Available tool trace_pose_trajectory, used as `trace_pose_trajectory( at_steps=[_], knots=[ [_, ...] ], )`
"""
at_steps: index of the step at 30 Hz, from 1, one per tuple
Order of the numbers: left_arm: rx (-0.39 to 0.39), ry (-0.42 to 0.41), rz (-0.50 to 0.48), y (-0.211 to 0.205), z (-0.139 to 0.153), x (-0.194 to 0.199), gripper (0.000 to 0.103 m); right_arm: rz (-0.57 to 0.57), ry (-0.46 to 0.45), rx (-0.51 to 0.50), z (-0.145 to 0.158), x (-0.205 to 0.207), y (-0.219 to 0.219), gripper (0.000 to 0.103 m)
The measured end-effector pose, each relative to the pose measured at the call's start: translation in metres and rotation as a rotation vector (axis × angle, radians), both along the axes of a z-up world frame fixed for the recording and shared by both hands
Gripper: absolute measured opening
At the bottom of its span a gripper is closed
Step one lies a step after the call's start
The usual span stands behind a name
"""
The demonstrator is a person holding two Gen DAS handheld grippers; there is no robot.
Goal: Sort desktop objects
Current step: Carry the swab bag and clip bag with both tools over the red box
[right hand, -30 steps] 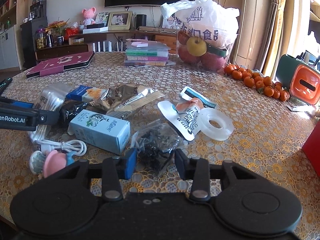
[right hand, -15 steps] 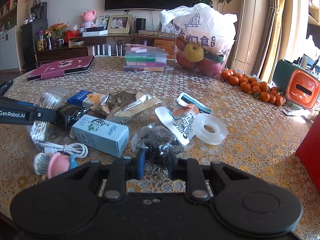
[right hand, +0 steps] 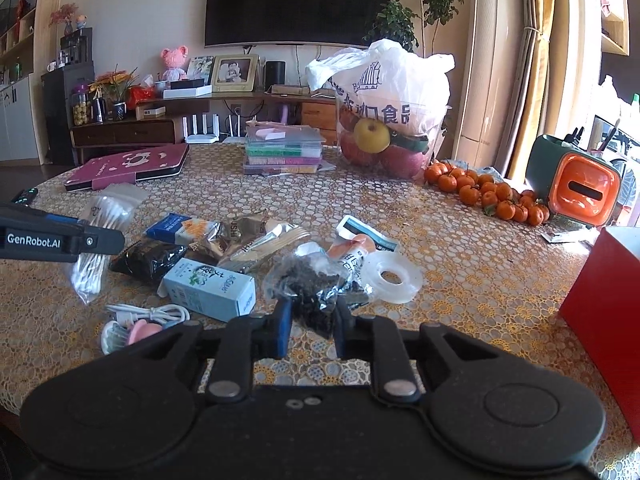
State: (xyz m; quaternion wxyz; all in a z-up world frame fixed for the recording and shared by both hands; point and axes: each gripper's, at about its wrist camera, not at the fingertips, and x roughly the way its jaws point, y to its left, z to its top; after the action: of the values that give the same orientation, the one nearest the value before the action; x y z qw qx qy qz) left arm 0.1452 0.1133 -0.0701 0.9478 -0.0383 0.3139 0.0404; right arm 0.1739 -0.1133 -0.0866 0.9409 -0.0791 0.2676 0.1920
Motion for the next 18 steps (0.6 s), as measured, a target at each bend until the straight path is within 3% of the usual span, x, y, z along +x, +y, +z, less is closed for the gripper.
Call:
trace_pose_trajectory(
  at_steps=[18],
  knots=[
    [-0.035,-0.053,-0.137,-0.083,0.049,-0.038,0.035,-0.053,-0.06,0.068,0.06,-0.055,-0.065,0.02]
  ],
)
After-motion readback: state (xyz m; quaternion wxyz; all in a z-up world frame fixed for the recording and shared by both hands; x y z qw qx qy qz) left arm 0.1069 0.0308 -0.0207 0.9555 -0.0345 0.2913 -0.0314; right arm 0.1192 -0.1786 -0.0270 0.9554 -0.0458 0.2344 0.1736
